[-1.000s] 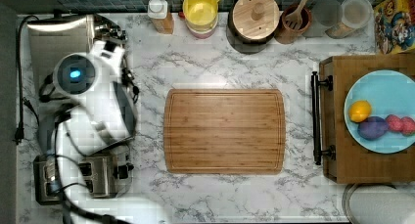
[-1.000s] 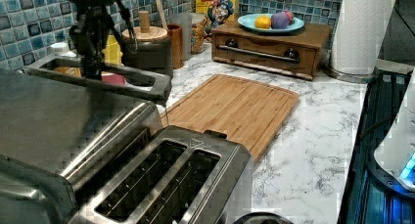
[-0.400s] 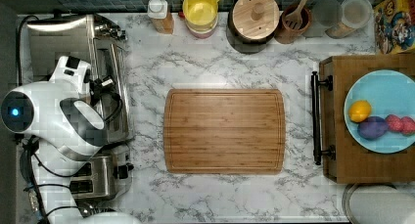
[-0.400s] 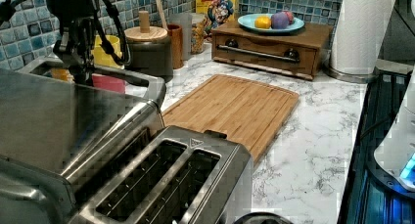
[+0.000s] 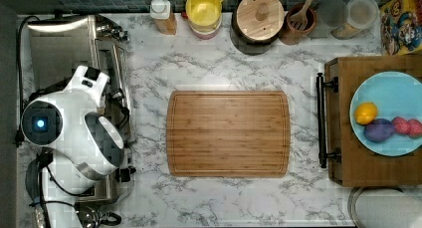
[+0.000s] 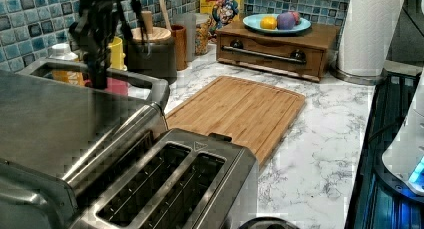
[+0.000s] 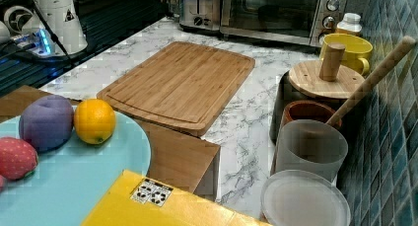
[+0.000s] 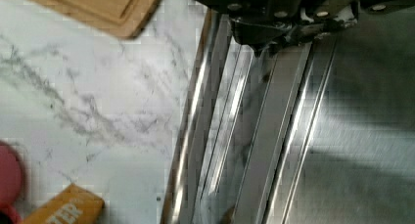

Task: Close the oven.

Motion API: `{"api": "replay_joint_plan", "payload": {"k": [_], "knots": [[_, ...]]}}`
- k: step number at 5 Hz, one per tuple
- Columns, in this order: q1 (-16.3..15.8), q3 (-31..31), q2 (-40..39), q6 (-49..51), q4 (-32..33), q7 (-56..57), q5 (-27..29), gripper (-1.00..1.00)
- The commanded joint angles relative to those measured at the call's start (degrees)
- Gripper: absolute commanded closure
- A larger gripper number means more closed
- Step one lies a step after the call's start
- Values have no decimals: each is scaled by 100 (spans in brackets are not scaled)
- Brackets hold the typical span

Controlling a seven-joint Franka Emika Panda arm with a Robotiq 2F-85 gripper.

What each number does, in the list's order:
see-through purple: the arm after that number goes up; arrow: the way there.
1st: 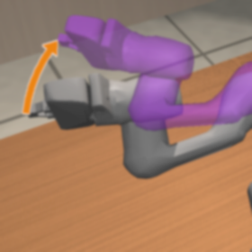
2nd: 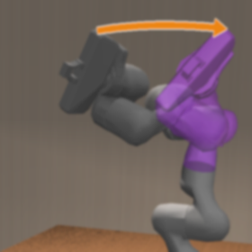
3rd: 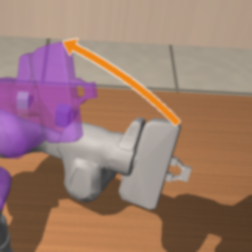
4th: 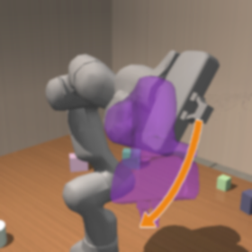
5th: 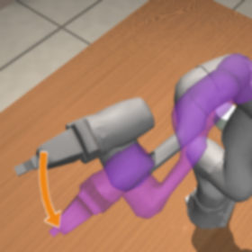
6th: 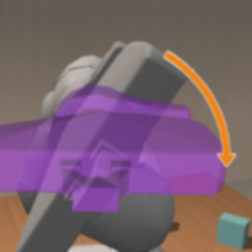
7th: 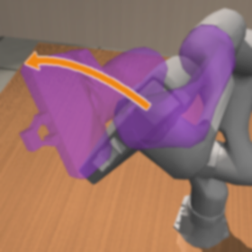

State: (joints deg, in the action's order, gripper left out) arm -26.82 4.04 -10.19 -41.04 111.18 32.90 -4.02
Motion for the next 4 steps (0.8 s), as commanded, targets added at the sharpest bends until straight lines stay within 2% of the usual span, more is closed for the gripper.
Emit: {"api": "replay_joint_plan", "payload": {"k": [1,4], "knots": [[49,335,-5,1615,-1872,847,1180,100],[120,414,-7,1614,-1872,840,1163,100]]}}
